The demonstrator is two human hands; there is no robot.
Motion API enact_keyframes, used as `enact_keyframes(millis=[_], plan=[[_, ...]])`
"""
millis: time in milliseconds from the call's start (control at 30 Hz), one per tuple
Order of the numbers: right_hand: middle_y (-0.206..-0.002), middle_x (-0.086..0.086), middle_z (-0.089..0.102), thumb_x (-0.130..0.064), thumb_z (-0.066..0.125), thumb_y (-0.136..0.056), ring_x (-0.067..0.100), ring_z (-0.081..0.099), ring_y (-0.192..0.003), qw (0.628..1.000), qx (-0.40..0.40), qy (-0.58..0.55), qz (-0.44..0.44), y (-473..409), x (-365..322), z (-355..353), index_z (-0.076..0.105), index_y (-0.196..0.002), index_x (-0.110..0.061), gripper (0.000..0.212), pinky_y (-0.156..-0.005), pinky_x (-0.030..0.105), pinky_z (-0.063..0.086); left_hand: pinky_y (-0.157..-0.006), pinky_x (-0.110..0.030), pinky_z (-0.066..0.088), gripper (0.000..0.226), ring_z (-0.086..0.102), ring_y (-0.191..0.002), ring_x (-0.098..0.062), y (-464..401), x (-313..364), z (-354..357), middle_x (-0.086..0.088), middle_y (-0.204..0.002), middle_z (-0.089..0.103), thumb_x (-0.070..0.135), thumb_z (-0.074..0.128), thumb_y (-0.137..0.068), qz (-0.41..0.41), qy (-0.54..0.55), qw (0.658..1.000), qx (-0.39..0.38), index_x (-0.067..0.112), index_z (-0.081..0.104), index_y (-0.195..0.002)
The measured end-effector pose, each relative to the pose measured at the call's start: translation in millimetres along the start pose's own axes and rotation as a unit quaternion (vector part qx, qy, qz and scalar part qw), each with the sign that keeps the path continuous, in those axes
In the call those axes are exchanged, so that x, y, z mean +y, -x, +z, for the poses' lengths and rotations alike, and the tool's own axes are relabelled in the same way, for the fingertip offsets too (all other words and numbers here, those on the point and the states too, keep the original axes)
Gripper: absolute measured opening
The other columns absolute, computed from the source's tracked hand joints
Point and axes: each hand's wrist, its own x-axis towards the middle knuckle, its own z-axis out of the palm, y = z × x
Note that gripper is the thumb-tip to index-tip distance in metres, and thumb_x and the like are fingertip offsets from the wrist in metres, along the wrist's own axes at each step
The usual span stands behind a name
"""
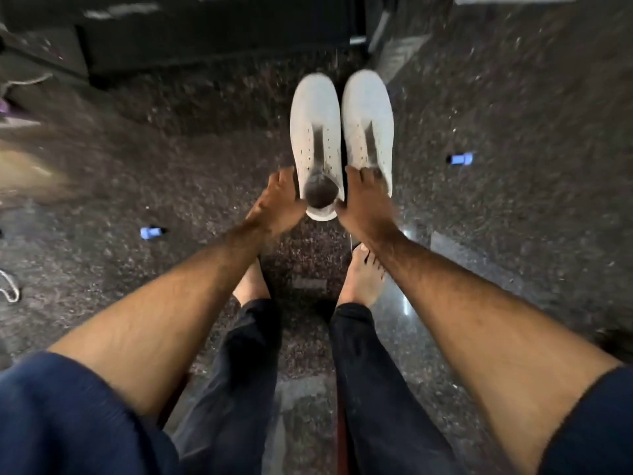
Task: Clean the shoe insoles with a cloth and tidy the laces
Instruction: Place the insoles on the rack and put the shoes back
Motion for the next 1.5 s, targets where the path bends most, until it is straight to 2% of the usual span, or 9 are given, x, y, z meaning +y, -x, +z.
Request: enact_keyframes(millis=[233,400,567,767,900,967,1133,1400,1500], plan=[[-0.12,0.009,0.065,-0.034,0.07,-0.087,0.032,0.063,-0.113,0.986,0.104,0.126,-0.005,-40,2,33,0.063,-0.124,-0.013,0.043,-0.093,0.044,0.049,-0.091,-0.034,0.042,0.058,0.053,-0.12,-0.034,-52,-8,33,-0.019,-0.133,0.053,0.014,0.061,-0.087,-0.023,0.024,0.999,0.006,0.005,0.038,-0.139],[-0.108,0.004,0.071,-0.021,0.062,-0.091,0.028,0.065,-0.106,0.987,0.111,0.113,0.004,-42,0,30,0.071,-0.109,-0.016,0.02,-0.096,0.042,0.047,-0.048,-0.005,0.037,0.048,0.05,-0.07,-0.007,-59,-10,33,-0.003,-0.102,0.057,0.002,0.061,-0.087,-0.038,0.036,0.998,0.027,0.009,0.044,-0.131],[-0.11,0.005,0.067,-0.031,0.056,-0.099,0.024,0.061,-0.103,0.994,0.104,0.015,-0.004,-7,-13,0,0.07,-0.107,-0.013,0.024,-0.092,0.041,0.052,-0.062,-0.038,0.062,0.045,0.067,-0.087,-0.026,-15,-2,7,-0.006,-0.109,0.064,0.014,0.069,-0.082,-0.046,0.059,0.997,0.007,0.015,0.051,-0.124],[-0.164,0.012,0.027,-0.034,0.064,-0.093,0.033,0.046,-0.14,0.959,-0.106,-0.254,0.074,67,-45,-62,0.022,-0.16,-0.026,0.08,-0.115,0.044,0.044,-0.05,-0.034,0.061,0.033,0.067,-0.082,-0.02,88,12,-37,-0.004,-0.106,0.062,0.013,0.059,-0.093,-0.057,0.126,0.989,-0.056,0.015,0.046,-0.123],[-0.144,-0.001,0.058,-0.019,0.072,-0.082,0.02,0.058,-0.13,0.918,-0.111,-0.376,0.063,119,-67,-110,0.032,-0.156,-0.028,0.085,-0.112,0.045,0.047,-0.08,-0.042,0.061,0.056,0.067,-0.102,-0.026,167,33,-80,-0.007,-0.125,0.063,0.024,0.061,-0.089,-0.019,0.118,0.993,-0.017,0.018,0.041,-0.141],[-0.138,-0.006,0.061,-0.018,0.071,-0.077,0.017,0.062,-0.123,0.912,-0.108,-0.391,0.057,152,-81,-143,0.03,-0.157,-0.034,0.091,-0.108,0.043,0.051,-0.095,-0.037,0.052,0.063,0.063,-0.113,-0.026,206,43,-103,-0.008,-0.134,0.06,0.021,0.061,-0.086,0.007,0.114,0.993,0.006,0.016,0.039,-0.145],[-0.142,-0.009,0.054,0.002,0.07,-0.086,0.007,0.056,-0.123,0.901,-0.104,-0.421,0.024,237,-115,-231,0.024,-0.161,-0.03,0.093,-0.093,0.011,0.051,-0.077,-0.009,0.045,0.066,0.057,-0.089,0.014,304,71,-163,0.003,-0.133,0.053,0.009,0.058,-0.086,0.056,0.184,0.981,0.017,0.017,0.037,-0.148],[-0.144,-0.006,0.057,-0.012,0.078,-0.079,0.012,0.057,-0.131,0.91,-0.118,-0.394,-0.045,329,-173,-357,0.028,-0.158,-0.036,0.097,-0.111,0.042,0.049,-0.073,0.001,0.042,0.04,0.055,-0.095,0.021,447,139,-265,0.012,-0.098,0.049,-0.008,0.064,-0.087,0.122,0.212,0.966,0.09,0.012,0.05,-0.119],[-0.145,0.004,0.054,-0.015,0.074,-0.076,0.021,0.054,-0.133,0.922,-0.107,-0.365,-0.074,345,-191,-397,0.027,-0.16,-0.028,0.097,-0.112,0.044,0.048,-0.082,-0.01,0.049,0.045,0.06,-0.102,-0.001,461,143,-285,0.004,-0.112,0.056,0.019,0.072,-0.084,0.118,0.2,0.966,0.11,0.009,0.053,-0.124]])
